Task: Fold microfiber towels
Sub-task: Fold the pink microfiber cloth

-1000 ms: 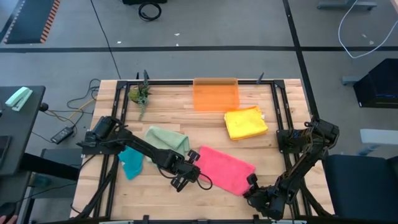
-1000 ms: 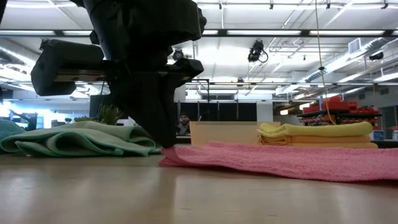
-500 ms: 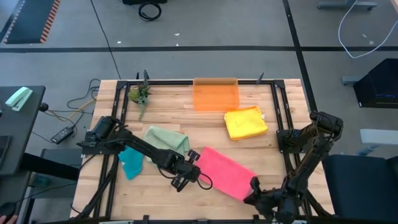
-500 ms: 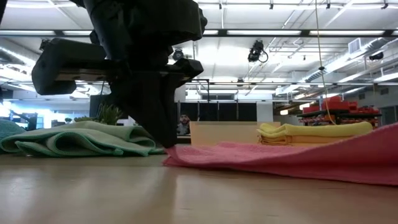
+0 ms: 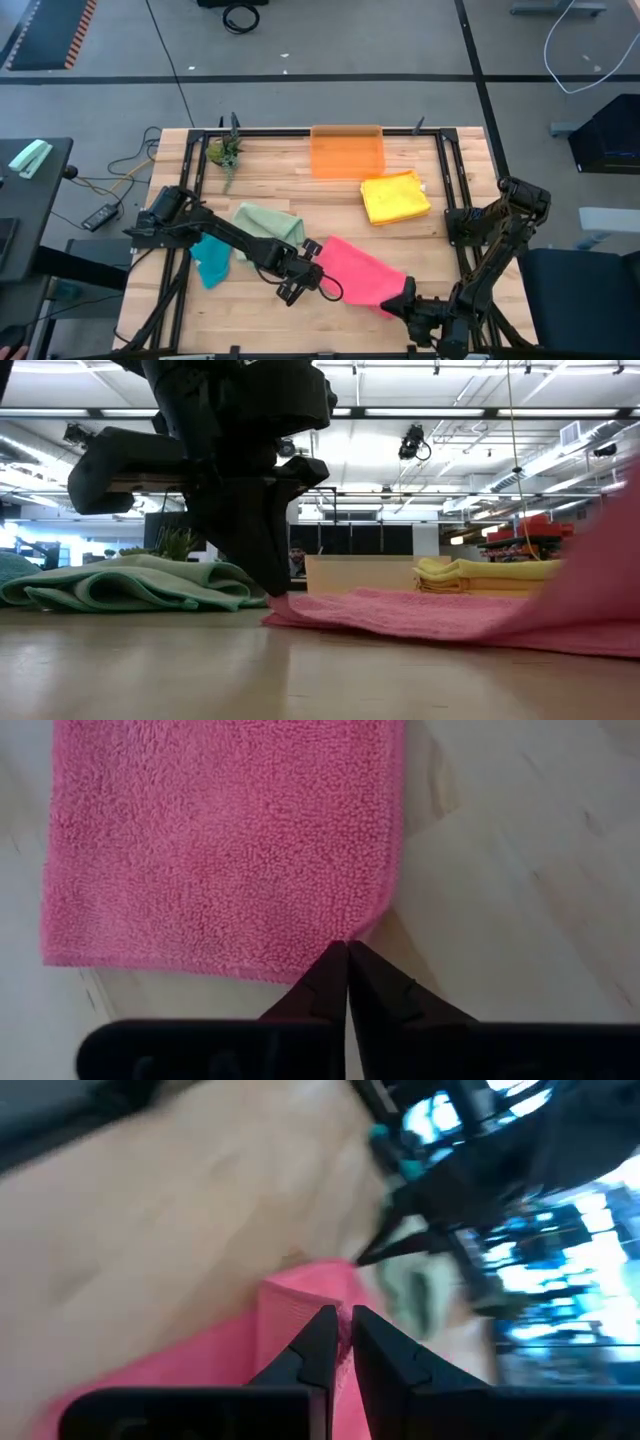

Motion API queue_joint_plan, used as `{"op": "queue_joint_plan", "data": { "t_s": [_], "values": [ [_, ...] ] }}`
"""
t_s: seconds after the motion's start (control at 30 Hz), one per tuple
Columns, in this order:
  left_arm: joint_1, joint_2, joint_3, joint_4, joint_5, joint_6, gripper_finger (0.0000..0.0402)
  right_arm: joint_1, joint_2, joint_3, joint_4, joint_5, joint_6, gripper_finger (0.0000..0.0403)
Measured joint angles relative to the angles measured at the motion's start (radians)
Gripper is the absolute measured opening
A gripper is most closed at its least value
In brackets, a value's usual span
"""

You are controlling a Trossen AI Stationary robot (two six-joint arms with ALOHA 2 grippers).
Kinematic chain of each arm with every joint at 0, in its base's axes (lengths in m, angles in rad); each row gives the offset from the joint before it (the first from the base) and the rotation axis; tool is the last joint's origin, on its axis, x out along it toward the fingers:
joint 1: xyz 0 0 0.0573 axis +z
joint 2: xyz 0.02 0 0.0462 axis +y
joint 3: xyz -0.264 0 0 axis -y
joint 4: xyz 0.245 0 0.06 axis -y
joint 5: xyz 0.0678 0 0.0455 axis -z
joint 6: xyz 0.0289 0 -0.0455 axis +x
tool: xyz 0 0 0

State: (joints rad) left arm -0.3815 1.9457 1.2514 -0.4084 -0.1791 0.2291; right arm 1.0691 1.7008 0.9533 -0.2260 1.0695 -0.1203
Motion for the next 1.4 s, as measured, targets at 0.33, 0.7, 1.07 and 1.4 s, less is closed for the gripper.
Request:
{"op": "queue_joint_plan", "data": {
  "t_s": [0.33,0.7,1.07,1.4],
  "values": [
    [0.014,0.0,0.0,0.0,0.0,-0.001,0.0011,-0.002,0.0,0.205,-0.394,0.105,0.013,0.0041],
    [0.021,0.0,0.0,-0.06,-0.009,-0.014,0.0004,0.007,-0.001,0.216,-0.401,0.053,0.252,0.0049],
    [0.066,0.0,0.0,-0.168,-0.046,-0.108,0.0002,0.028,-0.001,0.216,-0.407,0.082,0.21,0.0084],
    [0.064,0.0,0.0,-0.15,-0.045,-0.105,0.0001,-0.003,-0.001,0.217,-0.418,0.037,0.102,0.0004]
  ]
}}
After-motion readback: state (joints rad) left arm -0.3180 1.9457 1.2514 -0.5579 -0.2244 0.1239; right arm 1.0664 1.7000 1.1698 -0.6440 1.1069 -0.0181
